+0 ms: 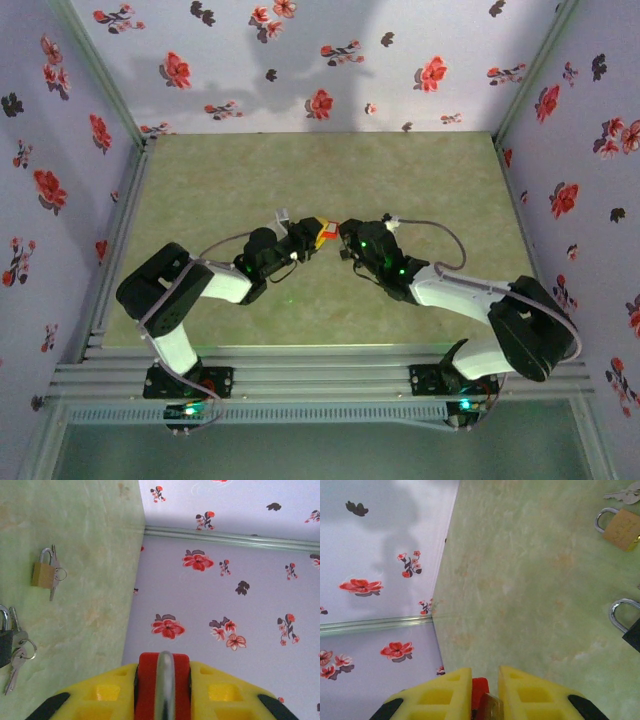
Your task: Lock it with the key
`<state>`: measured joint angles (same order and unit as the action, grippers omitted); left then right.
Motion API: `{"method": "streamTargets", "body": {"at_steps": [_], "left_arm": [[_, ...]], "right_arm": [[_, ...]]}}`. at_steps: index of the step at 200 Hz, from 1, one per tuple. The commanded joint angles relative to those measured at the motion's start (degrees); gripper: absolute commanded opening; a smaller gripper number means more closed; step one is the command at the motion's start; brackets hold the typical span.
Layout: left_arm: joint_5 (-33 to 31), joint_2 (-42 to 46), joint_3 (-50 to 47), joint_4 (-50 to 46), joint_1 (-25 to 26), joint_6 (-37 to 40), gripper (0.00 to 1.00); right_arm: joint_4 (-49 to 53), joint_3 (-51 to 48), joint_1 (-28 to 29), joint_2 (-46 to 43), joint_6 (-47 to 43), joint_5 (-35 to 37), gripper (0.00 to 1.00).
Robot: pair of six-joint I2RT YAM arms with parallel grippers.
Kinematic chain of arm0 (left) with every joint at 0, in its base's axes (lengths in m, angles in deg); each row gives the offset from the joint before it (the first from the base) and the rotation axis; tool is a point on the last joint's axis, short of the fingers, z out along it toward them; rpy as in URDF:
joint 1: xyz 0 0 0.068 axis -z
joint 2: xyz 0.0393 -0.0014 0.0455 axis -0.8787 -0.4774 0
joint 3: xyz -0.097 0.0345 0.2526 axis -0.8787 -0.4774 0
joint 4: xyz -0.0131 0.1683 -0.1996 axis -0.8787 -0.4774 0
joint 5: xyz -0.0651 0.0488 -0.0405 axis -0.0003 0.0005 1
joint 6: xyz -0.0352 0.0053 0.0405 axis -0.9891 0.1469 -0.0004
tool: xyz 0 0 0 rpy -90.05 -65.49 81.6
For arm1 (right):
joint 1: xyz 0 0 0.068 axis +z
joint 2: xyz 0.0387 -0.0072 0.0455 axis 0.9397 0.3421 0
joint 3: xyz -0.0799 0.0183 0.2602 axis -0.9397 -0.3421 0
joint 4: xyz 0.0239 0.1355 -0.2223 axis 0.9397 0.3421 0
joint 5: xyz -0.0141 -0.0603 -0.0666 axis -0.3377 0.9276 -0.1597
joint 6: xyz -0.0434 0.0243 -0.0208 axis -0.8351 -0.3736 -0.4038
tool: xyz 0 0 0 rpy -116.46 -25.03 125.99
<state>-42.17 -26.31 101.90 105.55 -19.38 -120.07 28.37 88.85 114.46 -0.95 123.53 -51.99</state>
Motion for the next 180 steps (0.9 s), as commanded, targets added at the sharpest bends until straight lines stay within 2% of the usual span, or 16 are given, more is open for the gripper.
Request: {"method": "streamTargets", "body": {"at_steps": [1,80,180], "left_arm": [[-0.6,-0.6,-0.9,3.0,1.0,-1.6,0.0],[-3.8,1.2,-1.5,3.6,2.6,-5.7,0.0],[-7.9,2.1,-2.1,4.0,3.9,-7.9,0.0]], "right_arm": [[-6.4,-1.0,-0.4,1.0,-1.5,-1.5,0.2],[-14.5,-2.2,-0.4,3.3,-2.5,-2.6,0.19],[-18.9,-3.5,-0.2,5.4,-2.4,-1.9,0.15]]}}
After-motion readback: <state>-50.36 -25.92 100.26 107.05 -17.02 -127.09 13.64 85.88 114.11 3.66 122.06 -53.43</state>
